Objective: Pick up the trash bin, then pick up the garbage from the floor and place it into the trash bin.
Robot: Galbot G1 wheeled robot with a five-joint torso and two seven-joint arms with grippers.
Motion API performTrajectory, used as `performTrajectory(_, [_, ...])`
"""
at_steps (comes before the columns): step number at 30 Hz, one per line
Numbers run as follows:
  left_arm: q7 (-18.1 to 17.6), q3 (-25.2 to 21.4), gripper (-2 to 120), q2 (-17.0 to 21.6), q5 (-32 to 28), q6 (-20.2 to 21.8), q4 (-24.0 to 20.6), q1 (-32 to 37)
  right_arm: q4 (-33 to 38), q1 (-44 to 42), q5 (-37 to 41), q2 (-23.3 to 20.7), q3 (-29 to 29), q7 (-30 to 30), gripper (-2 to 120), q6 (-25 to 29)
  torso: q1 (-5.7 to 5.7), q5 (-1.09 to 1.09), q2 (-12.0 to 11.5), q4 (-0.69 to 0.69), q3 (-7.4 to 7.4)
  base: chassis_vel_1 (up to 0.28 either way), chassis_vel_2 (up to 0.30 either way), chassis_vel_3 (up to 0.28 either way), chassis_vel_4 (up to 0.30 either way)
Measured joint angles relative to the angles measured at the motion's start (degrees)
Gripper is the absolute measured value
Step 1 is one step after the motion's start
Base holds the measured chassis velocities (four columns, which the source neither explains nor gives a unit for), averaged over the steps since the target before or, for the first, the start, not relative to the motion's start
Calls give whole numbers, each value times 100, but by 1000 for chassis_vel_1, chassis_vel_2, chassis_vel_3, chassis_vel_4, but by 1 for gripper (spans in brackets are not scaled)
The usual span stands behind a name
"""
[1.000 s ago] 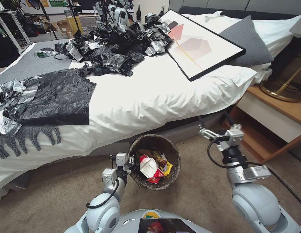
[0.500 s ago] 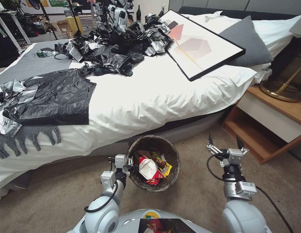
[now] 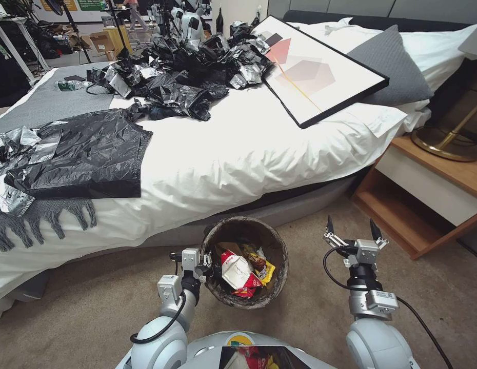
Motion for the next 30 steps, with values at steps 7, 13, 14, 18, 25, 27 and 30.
performTrajectory(7, [-24,-13,2,-34,24,-22,-76,166,-24,-1,-44,29,-31,23,100,25,0,0,0,0,0,0,0,0,0])
performTrajectory(13, [-30,-50,2,-46,57,-44,-108,251,-74,27,-58,-2,-69,21,100,34,0,1,0,0,0,0,0,0,0])
performTrajectory(14, [-30,-54,2,-49,66,-46,-107,254,-78,30,-59,-5,-73,21,100,35,0,1,0,-1,0,0,0,0,0])
performTrajectory(18, [-33,-66,2,-72,94,-53,-108,269,-96,42,-61,-16,-86,22,100,35,0,1,0,-1,0,21,23,23,28])
performTrajectory(25, [-35,-106,2,-98,118,-71,-108,319,-104,78,-59,-33,-106,26,100,42,0,1,0,0,0,68,61,58,70])
performTrajectory(27, [-35,-108,2,-98,119,-72,-108,320,-104,79,-59,-35,-109,26,100,41,0,1,0,0,0,74,72,64,71])
performTrajectory(30, [-35,-114,2,-100,123,-74,-108,321,-104,79,-55,-42,-119,26,100,40,0,1,0,0,0,88,82,61,75])
